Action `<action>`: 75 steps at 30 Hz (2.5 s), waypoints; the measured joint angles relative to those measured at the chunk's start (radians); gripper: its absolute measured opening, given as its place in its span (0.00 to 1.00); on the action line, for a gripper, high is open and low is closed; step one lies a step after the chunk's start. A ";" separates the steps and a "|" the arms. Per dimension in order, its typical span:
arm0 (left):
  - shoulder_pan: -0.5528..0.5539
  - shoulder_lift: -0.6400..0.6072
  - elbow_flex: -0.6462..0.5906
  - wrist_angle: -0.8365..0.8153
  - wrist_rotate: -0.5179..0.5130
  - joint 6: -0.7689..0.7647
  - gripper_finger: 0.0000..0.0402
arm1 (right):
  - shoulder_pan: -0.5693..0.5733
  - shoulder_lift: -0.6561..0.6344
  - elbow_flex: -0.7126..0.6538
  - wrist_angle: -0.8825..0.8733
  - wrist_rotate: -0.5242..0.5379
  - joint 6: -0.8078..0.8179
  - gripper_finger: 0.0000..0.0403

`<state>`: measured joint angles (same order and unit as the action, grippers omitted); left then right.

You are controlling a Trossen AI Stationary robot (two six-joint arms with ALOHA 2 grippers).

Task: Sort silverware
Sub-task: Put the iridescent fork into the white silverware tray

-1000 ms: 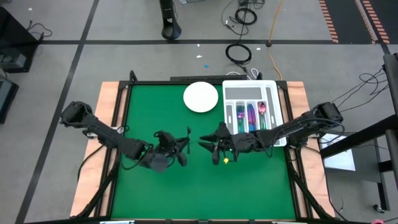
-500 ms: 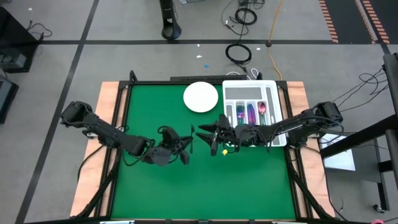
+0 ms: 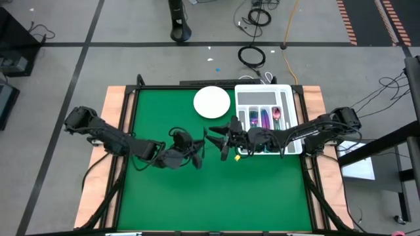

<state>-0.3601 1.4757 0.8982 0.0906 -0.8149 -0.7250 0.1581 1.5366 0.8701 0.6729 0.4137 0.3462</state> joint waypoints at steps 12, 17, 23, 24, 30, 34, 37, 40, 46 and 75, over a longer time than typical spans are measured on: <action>0.041 0.000 -0.001 0.015 0.048 0.005 0.04 | -0.021 0.094 0.172 -0.211 0.064 -0.049 0.45; 0.021 0.000 0.000 -0.013 0.026 0.010 0.04 | -0.017 0.124 0.214 -0.324 0.162 -0.077 0.45; 0.010 0.000 0.000 -0.034 -0.018 0.027 0.04 | -0.012 0.121 0.218 -0.327 0.209 -0.065 0.45; 0.010 0.000 0.000 -0.034 -0.020 0.029 0.04 | -0.013 0.121 0.218 -0.326 0.209 -0.063 0.44; 0.010 0.000 0.000 -0.033 -0.023 0.035 0.04 | -0.013 0.121 0.218 -0.298 0.125 -0.071 0.28; 0.010 0.000 0.000 -0.035 -0.014 0.035 0.04 | -0.010 0.121 0.218 -0.277 0.103 -0.104 0.09; 0.010 0.000 0.000 -0.036 -0.005 0.050 0.04 | -0.008 0.121 0.218 -0.276 0.100 -0.116 0.02; 0.006 0.000 0.000 -0.038 -0.001 0.055 0.04 | -0.008 0.121 0.218 -0.279 0.076 -0.105 0.01; 0.004 0.000 0.000 -0.051 0.000 0.078 0.04 | -0.008 0.106 0.218 -0.307 0.071 -0.101 0.00; -0.219 -0.204 -0.046 -0.374 -0.141 -0.033 0.51 | -0.360 -0.368 0.216 -1.137 -0.343 0.203 0.00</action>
<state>-0.5788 1.2713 0.8523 -0.2835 -0.9563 -0.7581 -0.2016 1.1687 1.0866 -0.4643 0.0707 0.5492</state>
